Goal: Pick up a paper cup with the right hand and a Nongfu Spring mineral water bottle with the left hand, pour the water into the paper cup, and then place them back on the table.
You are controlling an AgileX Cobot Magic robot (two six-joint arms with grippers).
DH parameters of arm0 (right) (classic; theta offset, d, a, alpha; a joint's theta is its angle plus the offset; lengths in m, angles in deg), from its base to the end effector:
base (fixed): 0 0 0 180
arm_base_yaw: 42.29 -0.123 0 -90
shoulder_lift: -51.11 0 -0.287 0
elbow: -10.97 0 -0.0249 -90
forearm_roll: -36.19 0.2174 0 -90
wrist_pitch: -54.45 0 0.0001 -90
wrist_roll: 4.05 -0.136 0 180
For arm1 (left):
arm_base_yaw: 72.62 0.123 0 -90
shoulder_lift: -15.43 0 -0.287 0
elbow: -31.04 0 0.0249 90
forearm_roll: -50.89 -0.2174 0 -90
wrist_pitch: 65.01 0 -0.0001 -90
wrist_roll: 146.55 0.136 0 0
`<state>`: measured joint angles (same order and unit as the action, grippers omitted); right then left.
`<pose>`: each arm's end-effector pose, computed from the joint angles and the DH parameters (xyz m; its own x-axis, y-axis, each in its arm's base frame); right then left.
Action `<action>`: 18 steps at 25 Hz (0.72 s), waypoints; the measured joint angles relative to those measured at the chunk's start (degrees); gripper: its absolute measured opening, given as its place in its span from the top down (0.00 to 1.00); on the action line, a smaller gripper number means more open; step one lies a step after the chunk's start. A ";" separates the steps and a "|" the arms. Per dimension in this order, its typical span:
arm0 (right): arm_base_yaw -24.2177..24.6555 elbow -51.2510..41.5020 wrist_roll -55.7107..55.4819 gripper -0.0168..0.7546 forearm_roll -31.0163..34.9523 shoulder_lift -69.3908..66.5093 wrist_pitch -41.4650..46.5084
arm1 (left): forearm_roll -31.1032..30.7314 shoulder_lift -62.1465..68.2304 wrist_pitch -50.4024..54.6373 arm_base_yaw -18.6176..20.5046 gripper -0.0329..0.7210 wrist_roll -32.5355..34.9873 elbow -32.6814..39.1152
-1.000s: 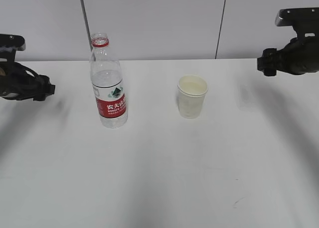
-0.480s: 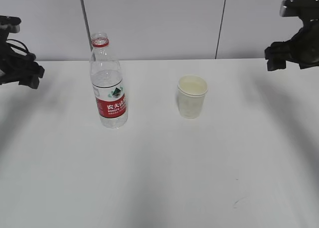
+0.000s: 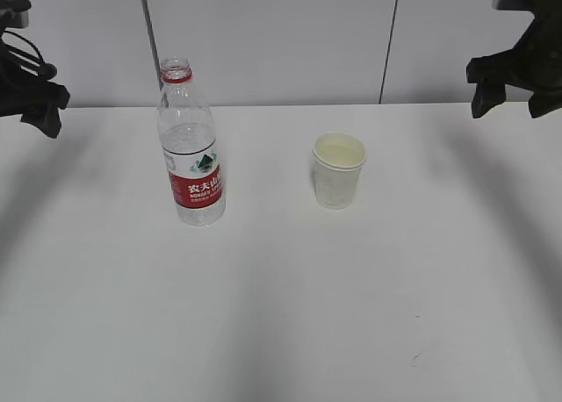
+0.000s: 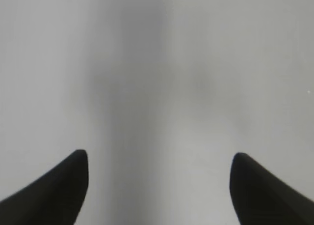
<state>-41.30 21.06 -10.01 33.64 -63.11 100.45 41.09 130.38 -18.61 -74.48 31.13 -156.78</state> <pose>0.4022 -0.0113 0.2379 -0.8620 0.0879 -0.4992 0.0964 0.9953 0.0087 0.3974 0.0039 0.2226 -0.8905 0.1064 -0.4423 0.0461 0.9884 0.1449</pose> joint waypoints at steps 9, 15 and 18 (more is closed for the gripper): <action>0.00 10.93 7.30 0.21 4.99 -4.68 14.16 | 2.16 0.00 6.74 0.00 0.24 2.32 -2.13; 0.00 13.89 8.96 0.21 5.63 -5.22 17.81 | 2.33 0.00 10.94 0.00 0.25 2.96 -2.18; 0.00 14.02 10.01 0.21 5.75 -5.22 19.44 | 2.37 0.00 12.84 0.00 0.25 2.95 -2.72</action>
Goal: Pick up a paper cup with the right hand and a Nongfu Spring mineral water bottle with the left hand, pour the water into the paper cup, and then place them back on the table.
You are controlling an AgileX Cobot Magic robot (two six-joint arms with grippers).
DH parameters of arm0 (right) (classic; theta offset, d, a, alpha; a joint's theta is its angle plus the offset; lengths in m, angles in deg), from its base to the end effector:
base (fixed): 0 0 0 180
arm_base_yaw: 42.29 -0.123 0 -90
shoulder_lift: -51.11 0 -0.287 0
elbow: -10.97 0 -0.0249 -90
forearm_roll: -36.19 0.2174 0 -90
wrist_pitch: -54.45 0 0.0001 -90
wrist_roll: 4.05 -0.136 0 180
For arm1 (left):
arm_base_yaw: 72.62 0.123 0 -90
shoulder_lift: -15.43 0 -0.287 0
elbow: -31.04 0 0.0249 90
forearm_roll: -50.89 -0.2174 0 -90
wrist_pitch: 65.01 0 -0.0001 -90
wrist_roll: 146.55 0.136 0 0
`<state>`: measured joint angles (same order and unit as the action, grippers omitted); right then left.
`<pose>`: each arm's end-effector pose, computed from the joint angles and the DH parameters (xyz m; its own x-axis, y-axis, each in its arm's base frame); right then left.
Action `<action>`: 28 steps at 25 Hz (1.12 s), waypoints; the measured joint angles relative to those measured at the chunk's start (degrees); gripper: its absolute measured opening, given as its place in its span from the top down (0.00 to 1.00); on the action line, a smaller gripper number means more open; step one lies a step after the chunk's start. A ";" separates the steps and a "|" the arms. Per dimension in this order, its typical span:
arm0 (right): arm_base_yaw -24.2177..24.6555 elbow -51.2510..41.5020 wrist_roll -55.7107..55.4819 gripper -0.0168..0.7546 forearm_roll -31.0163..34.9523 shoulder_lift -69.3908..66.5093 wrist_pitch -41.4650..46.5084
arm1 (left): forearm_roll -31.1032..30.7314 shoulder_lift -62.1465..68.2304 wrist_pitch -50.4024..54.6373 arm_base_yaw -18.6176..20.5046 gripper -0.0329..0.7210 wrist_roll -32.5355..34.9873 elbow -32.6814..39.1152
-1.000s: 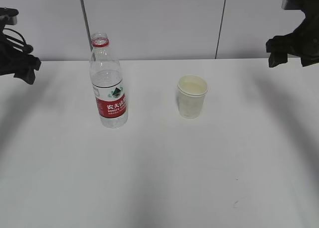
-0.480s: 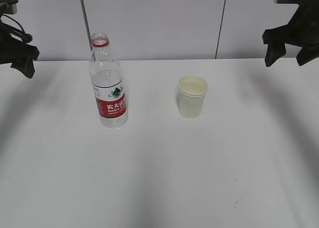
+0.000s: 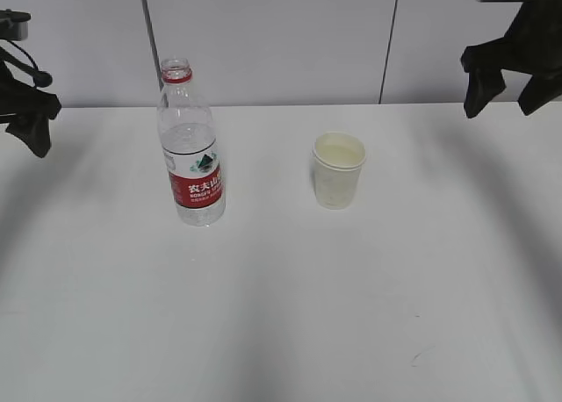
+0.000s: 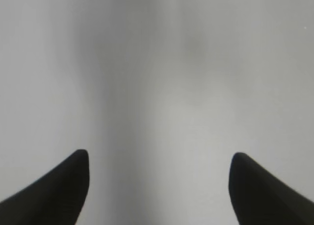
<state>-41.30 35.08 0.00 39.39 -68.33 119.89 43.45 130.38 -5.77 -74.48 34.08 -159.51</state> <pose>0.4046 -0.0001 0.2493 -0.9428 -0.0311 -0.3318 -0.0443 0.9985 0.0322 0.3766 0.0029 0.2237 -0.9550 0.1082 -0.2761 0.0749 0.9889 0.1285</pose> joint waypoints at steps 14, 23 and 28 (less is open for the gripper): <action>0.00 0.00 0.94 0.21 0.00 0.61 4.69 | 3.14 -2.07 5.95 0.00 0.25 0.89 -0.30; 0.00 0.00 0.98 0.22 0.00 4.21 5.15 | 4.52 -5.51 8.91 0.00 0.25 1.07 -0.30; 0.00 -2.29 0.98 0.22 0.13 7.01 5.15 | 4.98 -7.98 10.30 0.00 0.25 1.07 0.29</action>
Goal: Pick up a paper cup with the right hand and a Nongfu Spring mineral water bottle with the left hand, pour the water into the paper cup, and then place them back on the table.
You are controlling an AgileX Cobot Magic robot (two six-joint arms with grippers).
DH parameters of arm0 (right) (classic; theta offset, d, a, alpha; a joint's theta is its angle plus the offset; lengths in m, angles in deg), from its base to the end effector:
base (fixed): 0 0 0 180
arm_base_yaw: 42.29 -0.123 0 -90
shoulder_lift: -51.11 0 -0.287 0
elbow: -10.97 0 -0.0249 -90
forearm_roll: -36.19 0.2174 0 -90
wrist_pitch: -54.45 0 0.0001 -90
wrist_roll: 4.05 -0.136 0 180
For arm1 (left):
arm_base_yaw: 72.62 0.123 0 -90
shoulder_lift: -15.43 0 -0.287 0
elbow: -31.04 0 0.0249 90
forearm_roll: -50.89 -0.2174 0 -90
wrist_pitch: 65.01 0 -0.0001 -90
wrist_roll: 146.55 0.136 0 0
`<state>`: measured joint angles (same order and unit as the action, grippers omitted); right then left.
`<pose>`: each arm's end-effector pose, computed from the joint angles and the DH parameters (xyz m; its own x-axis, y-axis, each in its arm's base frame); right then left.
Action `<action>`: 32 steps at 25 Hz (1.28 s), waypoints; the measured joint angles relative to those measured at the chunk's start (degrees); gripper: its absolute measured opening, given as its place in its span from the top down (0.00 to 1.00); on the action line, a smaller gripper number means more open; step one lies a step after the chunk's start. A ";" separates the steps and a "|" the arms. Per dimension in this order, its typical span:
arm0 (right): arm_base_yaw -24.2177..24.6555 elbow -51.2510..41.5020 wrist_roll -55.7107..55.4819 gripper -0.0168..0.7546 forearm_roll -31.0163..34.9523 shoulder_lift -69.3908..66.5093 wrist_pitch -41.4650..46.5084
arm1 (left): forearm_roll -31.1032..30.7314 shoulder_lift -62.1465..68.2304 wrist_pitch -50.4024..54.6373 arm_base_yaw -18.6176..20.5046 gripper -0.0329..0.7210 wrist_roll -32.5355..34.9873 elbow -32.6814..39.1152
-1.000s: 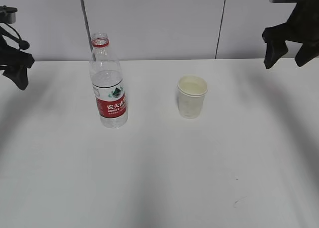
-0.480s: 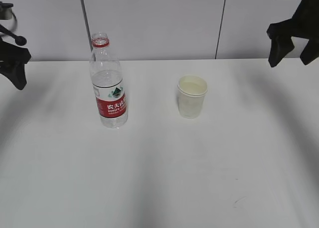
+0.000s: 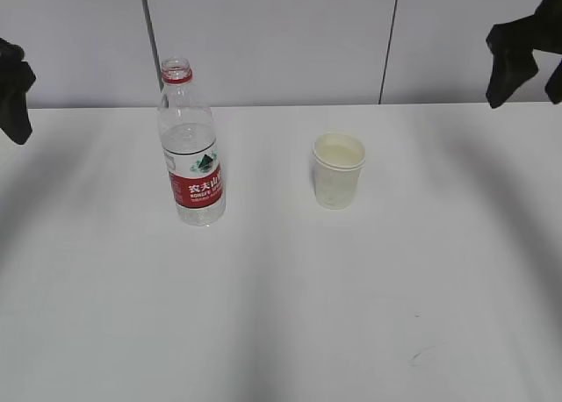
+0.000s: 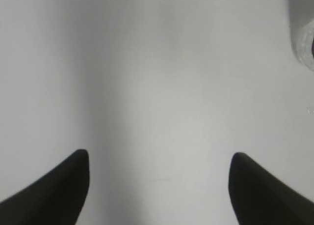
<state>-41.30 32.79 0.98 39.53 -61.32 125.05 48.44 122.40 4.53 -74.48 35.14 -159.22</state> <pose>0.3709 0.0011 0.2823 -0.9441 -0.0519 -0.3254 -0.0652 0.9974 0.0298 0.3348 -0.0054 0.2648 -0.9688 0.0759 -0.2360 0.0660 0.9966 0.0494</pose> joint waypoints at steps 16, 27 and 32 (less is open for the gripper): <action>0.00 -25.02 0.12 0.22 0.83 19.94 -6.87 | 0.50 -17.08 -4.92 0.00 0.25 0.00 18.45; 0.00 -42.70 0.12 0.22 1.51 34.21 -9.64 | 1.70 -28.19 -9.32 0.00 0.25 0.00 35.09; 0.00 -48.31 0.12 0.22 1.54 40.93 -9.93 | 3.02 -34.63 -11.17 0.00 0.25 0.00 42.85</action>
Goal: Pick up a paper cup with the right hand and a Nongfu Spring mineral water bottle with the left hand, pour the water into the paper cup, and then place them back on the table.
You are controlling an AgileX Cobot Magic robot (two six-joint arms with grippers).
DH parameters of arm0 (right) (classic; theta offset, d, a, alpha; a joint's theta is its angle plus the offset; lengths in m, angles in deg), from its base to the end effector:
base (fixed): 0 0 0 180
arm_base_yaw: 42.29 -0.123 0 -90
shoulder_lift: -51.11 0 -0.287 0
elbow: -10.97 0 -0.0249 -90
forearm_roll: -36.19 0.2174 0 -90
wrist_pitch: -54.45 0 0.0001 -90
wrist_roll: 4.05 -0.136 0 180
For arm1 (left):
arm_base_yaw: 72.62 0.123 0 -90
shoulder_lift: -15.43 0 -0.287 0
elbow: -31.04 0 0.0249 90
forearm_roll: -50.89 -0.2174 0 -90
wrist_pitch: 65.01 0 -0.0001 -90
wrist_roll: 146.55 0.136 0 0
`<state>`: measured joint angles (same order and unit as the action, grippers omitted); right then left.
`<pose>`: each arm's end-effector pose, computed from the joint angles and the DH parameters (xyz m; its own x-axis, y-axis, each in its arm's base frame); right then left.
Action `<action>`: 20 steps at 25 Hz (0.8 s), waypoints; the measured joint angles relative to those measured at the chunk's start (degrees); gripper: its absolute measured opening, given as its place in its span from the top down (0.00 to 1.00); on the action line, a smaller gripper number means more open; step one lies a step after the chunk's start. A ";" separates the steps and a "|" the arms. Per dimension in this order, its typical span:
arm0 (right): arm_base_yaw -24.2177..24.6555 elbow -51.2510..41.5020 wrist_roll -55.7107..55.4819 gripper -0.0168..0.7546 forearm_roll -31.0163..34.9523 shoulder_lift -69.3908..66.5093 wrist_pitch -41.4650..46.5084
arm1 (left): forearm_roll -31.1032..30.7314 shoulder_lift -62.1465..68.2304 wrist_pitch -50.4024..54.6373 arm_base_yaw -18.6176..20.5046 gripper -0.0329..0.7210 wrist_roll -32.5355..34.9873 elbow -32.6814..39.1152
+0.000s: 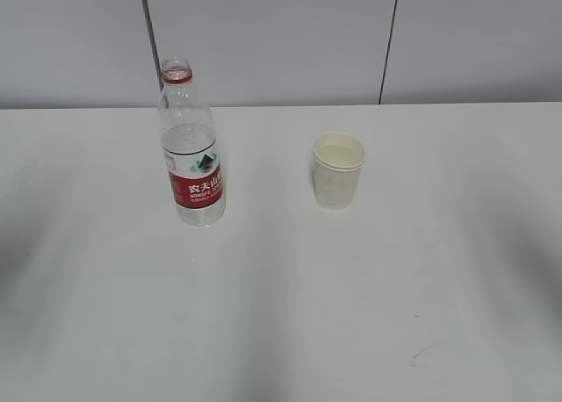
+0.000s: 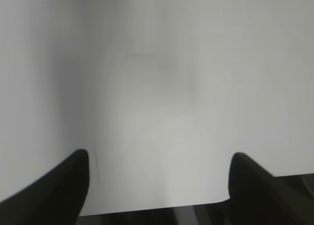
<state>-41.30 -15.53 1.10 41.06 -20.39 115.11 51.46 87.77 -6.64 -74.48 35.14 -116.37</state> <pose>0.1773 0.0070 0.2633 -0.9292 -0.0320 -0.3682 -0.0546 0.9972 0.0512 0.1683 -0.0066 0.2342 -0.9562 0.0553 -0.2875 0.0581 0.9983 -0.0011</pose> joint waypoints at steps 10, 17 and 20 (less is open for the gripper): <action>0.00 -9.39 0.03 0.22 0.10 13.34 0.00 | 0.38 -16.65 -0.92 0.00 0.25 0.00 9.65; 0.00 -16.36 0.03 0.22 0.35 22.04 0.00 | 0.38 -25.04 0.53 0.00 0.25 0.00 12.86; 0.00 -18.88 0.03 0.22 0.35 25.92 0.00 | 0.38 -26.42 1.20 0.00 0.25 0.00 13.51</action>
<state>-41.30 -34.41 1.13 41.42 5.53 115.11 51.84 61.35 -5.44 -74.48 35.14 -102.86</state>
